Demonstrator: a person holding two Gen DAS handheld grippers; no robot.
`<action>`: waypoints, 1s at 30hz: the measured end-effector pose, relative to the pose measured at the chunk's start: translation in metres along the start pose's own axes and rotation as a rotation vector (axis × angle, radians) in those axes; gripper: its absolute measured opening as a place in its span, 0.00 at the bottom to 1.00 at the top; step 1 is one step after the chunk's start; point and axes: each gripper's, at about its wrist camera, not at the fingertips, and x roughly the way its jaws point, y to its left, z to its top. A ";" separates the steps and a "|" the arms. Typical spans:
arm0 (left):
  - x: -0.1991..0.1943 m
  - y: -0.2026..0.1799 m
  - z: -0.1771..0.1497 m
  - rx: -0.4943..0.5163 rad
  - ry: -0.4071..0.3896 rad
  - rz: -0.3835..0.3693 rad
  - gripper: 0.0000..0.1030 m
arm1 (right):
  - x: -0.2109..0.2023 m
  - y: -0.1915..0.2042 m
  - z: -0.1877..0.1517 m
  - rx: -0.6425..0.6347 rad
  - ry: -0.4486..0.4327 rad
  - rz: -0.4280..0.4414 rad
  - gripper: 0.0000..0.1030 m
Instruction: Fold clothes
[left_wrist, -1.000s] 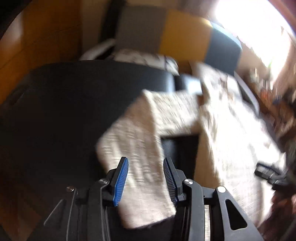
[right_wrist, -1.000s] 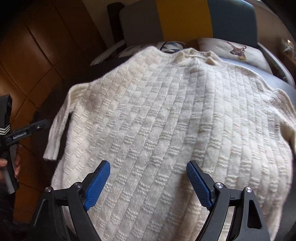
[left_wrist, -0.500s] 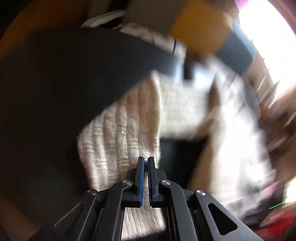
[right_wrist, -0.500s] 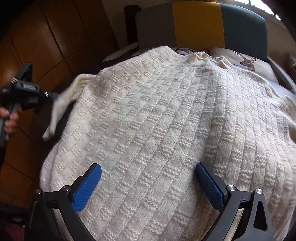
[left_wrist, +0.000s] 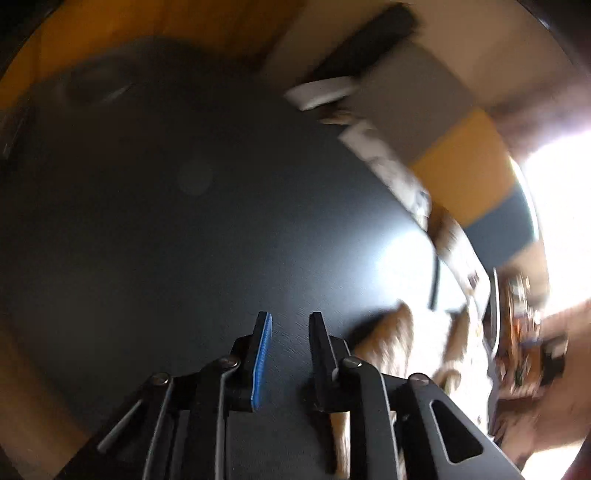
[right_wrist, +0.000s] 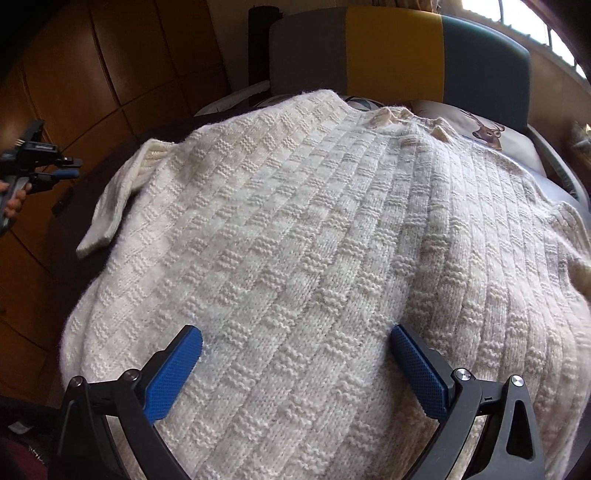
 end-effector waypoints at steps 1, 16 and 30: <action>-0.004 -0.015 -0.010 0.070 -0.014 0.004 0.27 | 0.001 0.001 0.000 -0.002 -0.001 -0.004 1.00; 0.083 -0.152 -0.193 0.646 0.050 0.259 0.65 | -0.007 -0.009 -0.006 0.036 -0.054 0.058 1.00; 0.003 -0.007 -0.080 -0.215 -0.077 -0.394 0.10 | -0.005 -0.008 -0.004 0.040 -0.057 0.052 1.00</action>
